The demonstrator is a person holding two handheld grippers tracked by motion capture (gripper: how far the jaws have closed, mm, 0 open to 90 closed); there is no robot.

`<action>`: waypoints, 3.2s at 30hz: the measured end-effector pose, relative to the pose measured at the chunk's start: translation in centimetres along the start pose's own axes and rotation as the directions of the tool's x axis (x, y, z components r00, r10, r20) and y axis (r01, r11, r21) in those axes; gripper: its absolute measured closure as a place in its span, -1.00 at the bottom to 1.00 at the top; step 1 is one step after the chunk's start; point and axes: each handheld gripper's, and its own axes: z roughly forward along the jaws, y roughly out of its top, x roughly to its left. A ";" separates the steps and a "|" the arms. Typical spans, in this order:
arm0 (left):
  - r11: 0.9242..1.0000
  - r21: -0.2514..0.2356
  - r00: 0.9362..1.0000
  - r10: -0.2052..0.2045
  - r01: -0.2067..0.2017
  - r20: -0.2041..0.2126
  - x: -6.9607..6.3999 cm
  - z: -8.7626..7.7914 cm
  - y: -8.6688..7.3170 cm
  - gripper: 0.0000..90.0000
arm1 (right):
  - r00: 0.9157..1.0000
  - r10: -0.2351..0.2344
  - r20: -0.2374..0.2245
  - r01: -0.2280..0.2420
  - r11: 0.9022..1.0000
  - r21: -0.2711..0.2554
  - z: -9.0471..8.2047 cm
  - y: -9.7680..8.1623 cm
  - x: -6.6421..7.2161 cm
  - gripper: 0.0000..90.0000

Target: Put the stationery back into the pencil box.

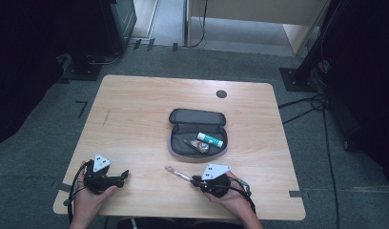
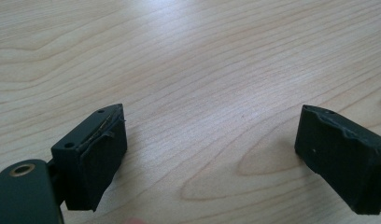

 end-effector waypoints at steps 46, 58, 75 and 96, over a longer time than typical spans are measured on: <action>0.995 0.013 0.990 -0.101 0.103 -0.099 2.1 -0.7 -0.8 -0.96 | 0.990 0.024 0.141 -0.027 0.999 0.022 -1.8 4.6 -10.7 0.80; 0.995 0.013 0.990 -0.101 0.103 -0.099 2.1 -0.7 -0.8 -0.96 | 0.987 0.075 0.144 -0.077 0.997 0.005 -1.6 4.5 -10.4 0.44; 0.995 0.013 0.990 -0.101 0.103 -0.100 2.1 -0.7 -0.8 -0.96 | 0.944 0.211 0.253 -0.202 0.977 -0.061 -4.8 5.4 -8.1 -0.89; 0.995 0.013 0.990 -0.101 0.102 -0.100 2.1 -0.7 -0.8 -0.96 | 0.840 0.346 0.419 -0.301 0.938 -0.171 -10.2 1.6 -6.7 -1.00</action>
